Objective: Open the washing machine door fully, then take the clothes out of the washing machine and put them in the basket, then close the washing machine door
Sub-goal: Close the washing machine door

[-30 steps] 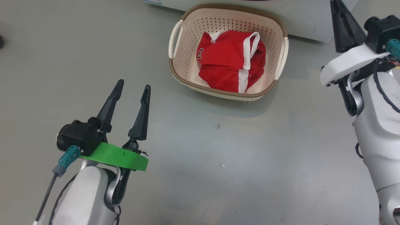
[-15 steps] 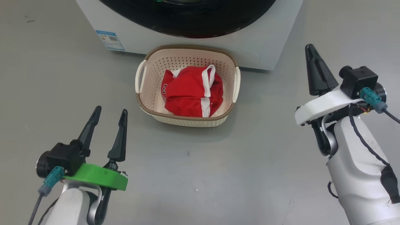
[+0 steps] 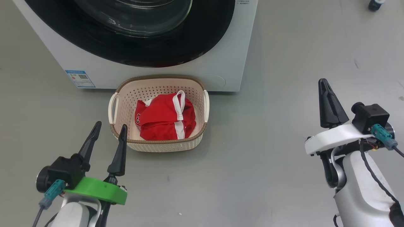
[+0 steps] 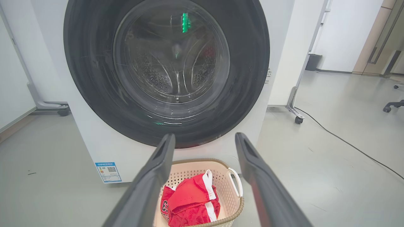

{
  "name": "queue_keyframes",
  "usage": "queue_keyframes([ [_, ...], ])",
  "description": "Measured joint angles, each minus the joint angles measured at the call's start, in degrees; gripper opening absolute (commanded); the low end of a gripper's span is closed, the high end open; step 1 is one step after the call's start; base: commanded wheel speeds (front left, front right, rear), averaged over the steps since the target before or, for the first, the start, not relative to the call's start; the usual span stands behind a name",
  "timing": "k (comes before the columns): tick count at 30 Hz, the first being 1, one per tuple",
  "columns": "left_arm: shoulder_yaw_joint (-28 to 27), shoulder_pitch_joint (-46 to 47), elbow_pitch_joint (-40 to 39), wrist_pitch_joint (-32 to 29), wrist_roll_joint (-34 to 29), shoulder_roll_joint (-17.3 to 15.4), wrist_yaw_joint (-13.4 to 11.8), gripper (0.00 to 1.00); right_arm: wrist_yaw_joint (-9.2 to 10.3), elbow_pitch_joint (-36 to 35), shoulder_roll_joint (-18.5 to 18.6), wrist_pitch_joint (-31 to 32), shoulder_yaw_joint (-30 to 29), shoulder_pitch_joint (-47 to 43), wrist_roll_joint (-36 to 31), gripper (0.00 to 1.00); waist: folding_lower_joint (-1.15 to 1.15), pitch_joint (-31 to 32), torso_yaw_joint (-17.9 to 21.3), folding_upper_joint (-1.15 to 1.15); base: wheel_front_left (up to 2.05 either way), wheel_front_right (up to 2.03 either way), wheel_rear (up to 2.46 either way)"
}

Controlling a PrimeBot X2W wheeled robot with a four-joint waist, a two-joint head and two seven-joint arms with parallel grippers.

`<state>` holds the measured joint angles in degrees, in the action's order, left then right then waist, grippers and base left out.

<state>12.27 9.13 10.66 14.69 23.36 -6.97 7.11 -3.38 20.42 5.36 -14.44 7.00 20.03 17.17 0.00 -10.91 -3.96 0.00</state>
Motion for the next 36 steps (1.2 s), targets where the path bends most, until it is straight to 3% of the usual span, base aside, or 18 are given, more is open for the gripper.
queue_keyframes([
  [7,-1.5,-2.1,-0.3,0.0,0.0,0.0,0.0,1.0,0.02,-3.5,-1.0,0.0,-0.9,-5.7,0.0,0.0,0.0,2.5,2.7,0.0,0.0,0.0,0.0],
  [8,-1.7,-2.4,-0.4,0.0,0.0,0.0,0.0,1.0,0.02,-4.0,-1.1,0.0,-0.9,-6.5,0.0,0.22,0.0,2.7,3.0,0.0,0.0,0.0,0.0],
  [9,-1.8,-2.6,-0.4,0.0,-0.1,0.1,0.0,1.0,0.05,-4.5,-1.1,0.0,-0.9,-7.2,-0.1,0.77,0.0,3.0,3.2,0.0,0.0,0.0,0.0],
  [10,-2.0,-2.8,-0.5,0.0,-0.2,0.1,0.0,1.0,0.08,-4.6,-1.2,0.0,-0.8,-7.8,-0.2,1.0,0.0,3.2,3.5,0.0,0.0,0.0,0.0],
  [36,-3.4,-4.9,-0.1,0.0,-1.7,1.0,0.0,1.0,0.55,-12.3,-1.8,0.0,-1.3,-15.0,-3.1,1.0,0.0,4.4,4.7,0.0,0.0,0.0,0.0],
])
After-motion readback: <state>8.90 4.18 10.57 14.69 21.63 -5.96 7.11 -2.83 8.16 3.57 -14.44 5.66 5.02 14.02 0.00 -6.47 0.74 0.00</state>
